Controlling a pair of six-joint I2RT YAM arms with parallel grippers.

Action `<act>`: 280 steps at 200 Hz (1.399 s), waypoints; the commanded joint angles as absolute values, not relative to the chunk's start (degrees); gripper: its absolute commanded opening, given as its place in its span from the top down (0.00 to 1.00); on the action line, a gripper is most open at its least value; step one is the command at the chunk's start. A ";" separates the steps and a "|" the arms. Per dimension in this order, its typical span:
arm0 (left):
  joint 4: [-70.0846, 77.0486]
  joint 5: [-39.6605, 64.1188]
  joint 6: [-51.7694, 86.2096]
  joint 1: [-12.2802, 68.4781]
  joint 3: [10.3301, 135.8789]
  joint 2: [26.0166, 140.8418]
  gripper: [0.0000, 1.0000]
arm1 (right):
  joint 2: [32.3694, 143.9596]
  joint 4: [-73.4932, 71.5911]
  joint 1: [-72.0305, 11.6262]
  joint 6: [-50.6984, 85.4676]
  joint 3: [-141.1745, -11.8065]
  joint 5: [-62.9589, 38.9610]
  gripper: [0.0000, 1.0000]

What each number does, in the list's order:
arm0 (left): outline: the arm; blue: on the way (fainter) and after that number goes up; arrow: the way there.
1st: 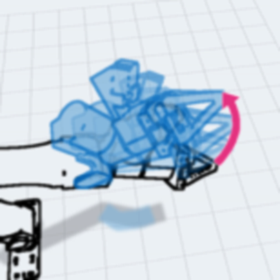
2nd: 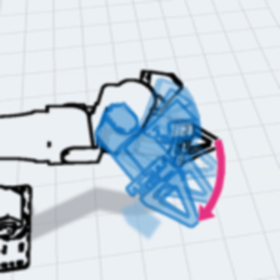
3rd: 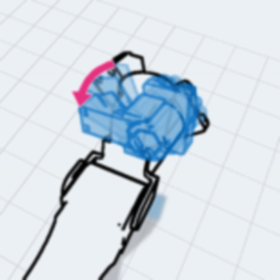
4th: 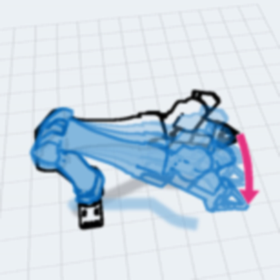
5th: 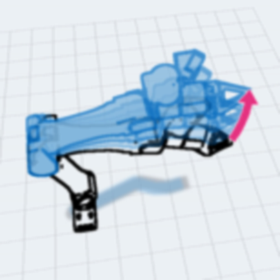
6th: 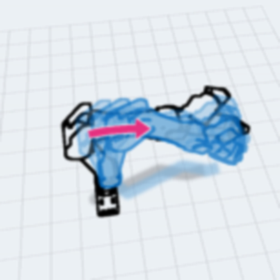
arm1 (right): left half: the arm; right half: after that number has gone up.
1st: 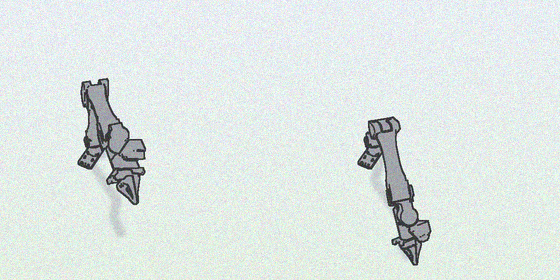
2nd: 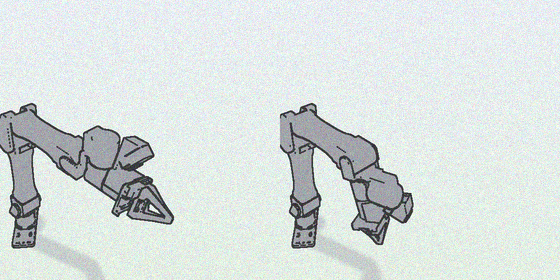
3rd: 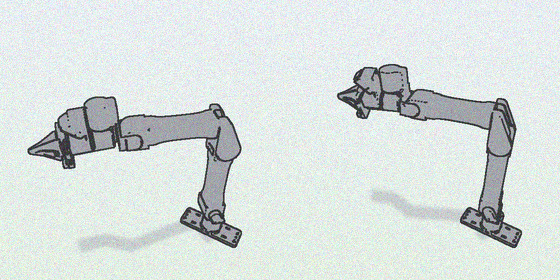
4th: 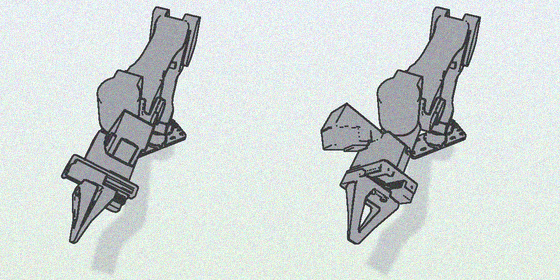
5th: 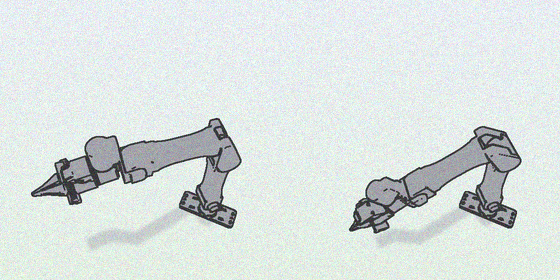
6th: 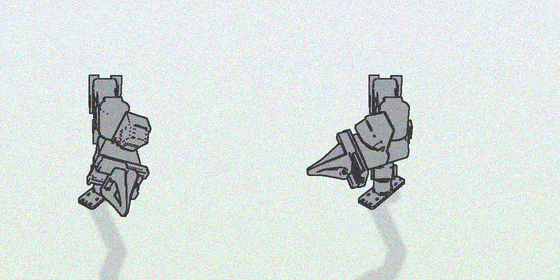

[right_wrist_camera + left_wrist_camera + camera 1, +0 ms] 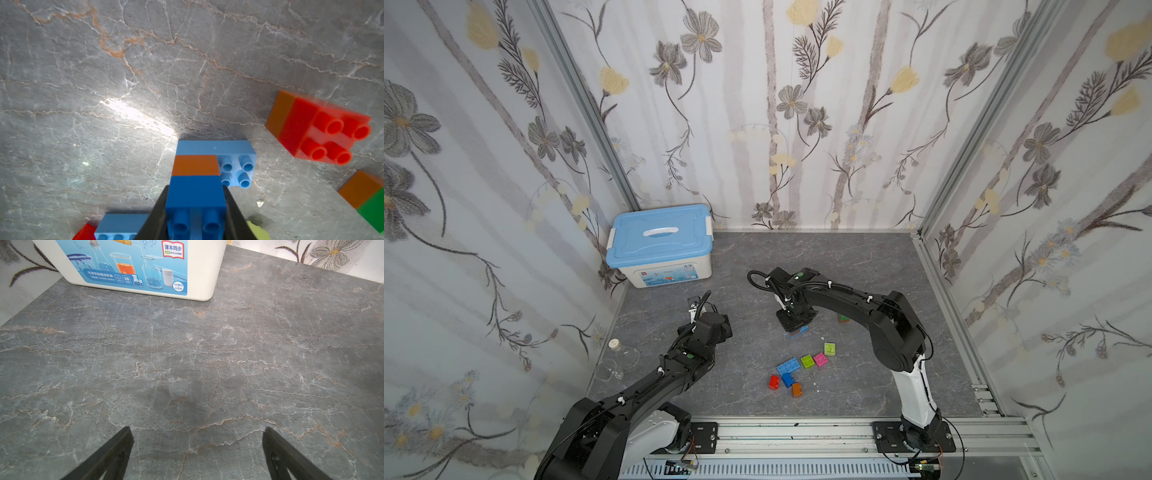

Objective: Assemble the letter h with lego
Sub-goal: Assemble the lego brick with the lego brick.

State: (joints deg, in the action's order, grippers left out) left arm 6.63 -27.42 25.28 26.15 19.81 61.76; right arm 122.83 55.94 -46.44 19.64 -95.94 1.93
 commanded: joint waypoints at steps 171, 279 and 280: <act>6.35 -28.69 25.68 26.10 20.26 61.87 0.00 | 114.71 61.59 -44.08 19.72 -97.32 3.46 0.72; 6.40 -28.63 25.73 26.10 20.39 62.05 0.00 | 120.38 54.99 -43.99 21.27 -91.18 1.51 0.73; 6.41 -28.60 25.74 26.10 20.39 62.05 0.00 | 120.39 54.92 -44.01 21.27 -91.16 1.50 0.73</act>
